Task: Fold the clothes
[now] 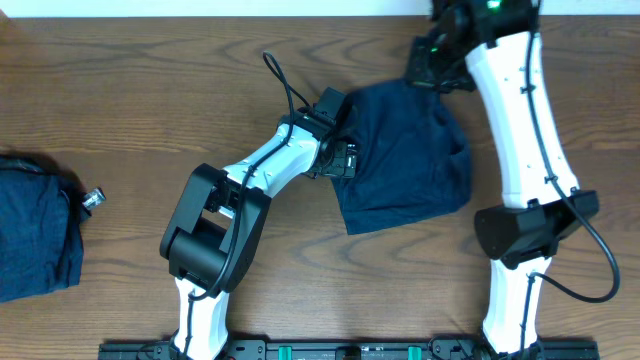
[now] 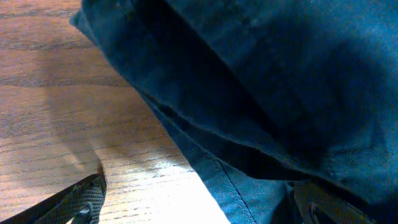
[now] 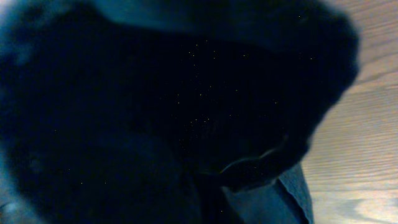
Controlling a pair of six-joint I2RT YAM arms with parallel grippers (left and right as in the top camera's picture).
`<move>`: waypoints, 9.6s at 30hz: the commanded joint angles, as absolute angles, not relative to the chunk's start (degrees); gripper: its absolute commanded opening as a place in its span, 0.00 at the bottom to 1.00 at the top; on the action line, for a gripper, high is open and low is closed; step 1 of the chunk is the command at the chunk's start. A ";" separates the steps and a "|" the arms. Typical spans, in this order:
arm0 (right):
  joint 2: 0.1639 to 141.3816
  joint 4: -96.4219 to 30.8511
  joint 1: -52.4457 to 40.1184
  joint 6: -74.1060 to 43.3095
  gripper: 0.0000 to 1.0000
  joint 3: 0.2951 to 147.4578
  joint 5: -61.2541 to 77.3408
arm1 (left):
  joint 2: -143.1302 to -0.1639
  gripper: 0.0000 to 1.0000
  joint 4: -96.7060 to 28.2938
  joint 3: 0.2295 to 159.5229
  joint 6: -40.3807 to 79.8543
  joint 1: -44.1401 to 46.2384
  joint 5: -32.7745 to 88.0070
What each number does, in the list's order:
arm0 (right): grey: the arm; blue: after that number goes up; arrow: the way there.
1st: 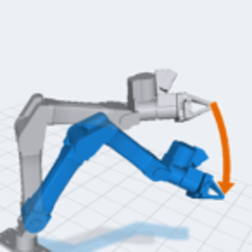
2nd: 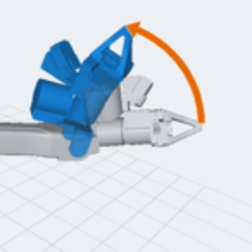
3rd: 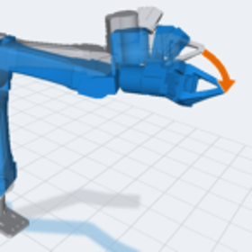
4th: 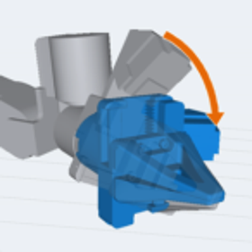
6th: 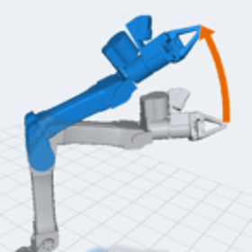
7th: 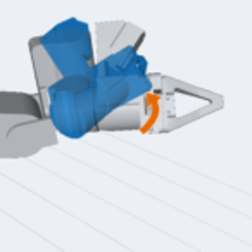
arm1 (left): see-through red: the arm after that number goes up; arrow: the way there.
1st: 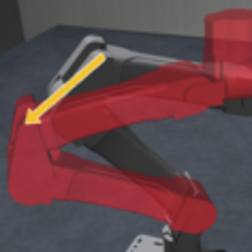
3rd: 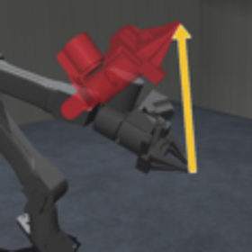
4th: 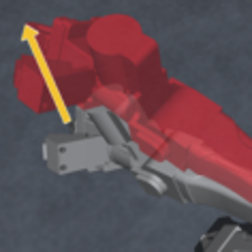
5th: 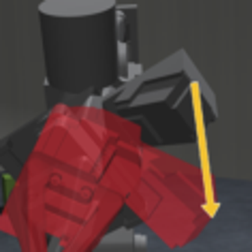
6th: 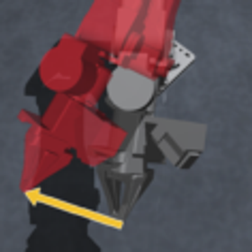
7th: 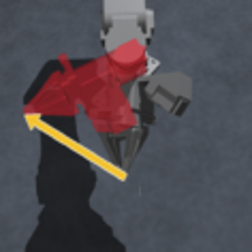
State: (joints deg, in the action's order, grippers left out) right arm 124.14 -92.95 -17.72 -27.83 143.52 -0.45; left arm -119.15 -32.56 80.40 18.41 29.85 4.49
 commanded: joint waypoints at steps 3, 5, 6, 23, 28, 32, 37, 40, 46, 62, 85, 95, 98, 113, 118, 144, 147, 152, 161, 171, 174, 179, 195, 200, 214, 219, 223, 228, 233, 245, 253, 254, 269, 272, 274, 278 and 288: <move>125.54 -92.66 -20.32 -30.85 0.01 144.31 0.23 | -125.71 0.98 -34.48 77.03 21.61 30.57 11.51; 125.82 -92.71 -20.51 -31.29 0.02 144.31 0.23 | -125.69 0.98 -35.05 77.03 22.72 30.57 11.53; 125.95 -92.73 -20.53 -31.29 0.01 144.31 0.25 | -125.69 0.98 -35.24 77.03 22.98 30.57 11.53; 126.67 -92.75 -20.71 -31.29 0.02 144.31 0.27 | -115.44 0.98 -42.46 79.53 29.28 20.88 11.51; 126.72 -92.55 -20.71 -31.29 0.02 144.16 0.27 | -108.51 0.98 -44.77 79.53 29.26 16.78 11.49; 126.82 -92.31 -20.75 -31.29 0.02 143.46 0.27 | -102.89 0.98 -46.78 79.53 29.23 14.81 11.49; 127.44 -90.76 -21.50 -31.29 0.01 140.92 0.97 | -97.03 0.98 -49.63 79.53 29.23 14.41 11.29; 127.81 -89.10 -22.81 -31.29 0.01 138.96 1.13 | -95.50 0.98 -50.59 79.53 29.26 14.41 11.29; 127.85 -87.11 -25.69 -31.27 0.07 137.69 1.13 | -95.42 0.98 -51.68 79.53 29.26 14.41 11.29; 127.85 -81.36 -29.43 -27.55 0.58 137.69 4.51 | -95.46 0.98 -52.71 79.40 29.23 14.37 8.91; 127.85 -92.77 -3.60 -7.97 0.99 137.69 15.31 | -115.83 0.98 -32.12 69.91 24.80 25.30 33.04; 127.85 -93.23 -4.14 -6.94 0.99 137.69 15.29 | -116.62 0.98 -8.27 57.93 30.85 26.46 38.52; 127.85 -93.49 -4.14 -6.94 0.99 137.69 15.29 | -117.73 0.98 -6.11 56.86 31.55 27.97 38.70; 127.85 -96.27 -4.16 -6.72 0.93 137.67 14.96 | -129.25 0.36 14.92 56.38 44.71 34.33 43.27; 127.87 -95.35 -3.62 -9.80 0.95 135.50 6.96 | -129.25 0.77 15.46 56.38 47.53 32.53 43.09; 130.98 -68.31 11.64 -17.17 0.81 97.43 5.21 | -129.23 0.86 17.02 56.49 50.22 30.72 46.06; 130.98 -64.55 10.63 -17.89 0.79 92.12 7.42 | -129.23 0.86 18.28 56.49 51.42 30.11 46.81; 130.98 -63.64 9.52 -18.41 0.78 89.49 7.86 | -129.23 0.89 18.94 56.58 52.49 28.38 47.13; 130.98 -65.60 6.98 -18.39 0.75 89.43 8.88 | -129.23 0.89 21.17 56.66 52.86 24.73 47.13; 130.98 -64.73 1.02 -18.83 0.77 89.32 9.26 | -129.23 0.89 14.20 56.69 47.24 21.56 46.61; 130.98 -64.31 0.78 -18.83 0.78 89.32 9.23 | -129.23 0.87 6.76 56.69 42.33 20.14 42.76; 130.98 -63.90 0.78 -18.87 0.77 89.32 9.32 | -129.23 0.69 3.51 56.71 39.07 19.35 40.64; 130.98 -63.83 -1.37 -19.33 0.78 89.32 10.81 | -129.23 0.68 7.66 58.61 43.09 24.27 39.35; 130.98 -63.86 -1.91 -19.31 0.78 89.32 10.79 | -129.23 0.38 8.45 58.74 44.25 24.47 39.38; 130.96 -63.33 -0.93 -19.22 0.79 89.41 10.74 | -125.38 0.06 7.94 58.96 44.21 24.40 39.11; 130.96 -62.54 1.63 -19.25 0.99 89.47 10.79 | -115.22 0.06 3.60 58.96 42.61 24.34 34.13; 130.96 -62.52 3.29 -18.55 0.98 89.47 10.79 | -105.91 0.06 -1.48 58.96 40.49 24.18 29.23; 130.96 -62.26 4.12 -18.57 0.27 89.47 10.79 | -96.75 0.06 -4.67 58.98 39.16 23.99 24.91; 130.96 -62.11 4.05 -18.61 0.01 89.47 10.85 | -91.11 0.06 -4.73 59.00 39.00 22.33 23.16; 130.96 -62.78 3.99 -18.57 0.01 89.45 10.96 | -87.85 0.06 -9.41 62.59 35.51 6.70 26.41; 130.96 -63.22 3.88 -18.61 0.01 89.45 10.98 | -87.85 0.06 -25.82 76.90 24.29 -7.44 26.72; 130.96 -63.20 3.79 -18.61 0.01 89.45 10.98 | -87.85 0.06 -27.90 78.98 22.94 -9.19 26.63; 130.96 -63.94 -0.03 -19.29 0.01 89.45 11.11 | -89.45 0.06 -35.46 88.53 15.03 -37.01 30.02; 130.96 -64.18 -0.86 -19.27 0.01 89.45 12.32 | -90.89 0.06 -33.93 88.53 15.05 -41.39 30.04; 130.96 -64.53 -1.50 -19.31 0.01 89.45 12.73 | -92.07 0.06 -33.28 88.53 15.03 -44.07 30.02; 130.96 -65.08 -2.42 -19.29 0.01 89.45 12.71 | -94.30 0.06 -32.49 88.53 15.05 -48.23 30.04; 130.96 -65.12 -4.93 -20.40 0.01 89.45 13.87 | -99.35 0.06 -30.92 90.61 15.07 -57.69 30.81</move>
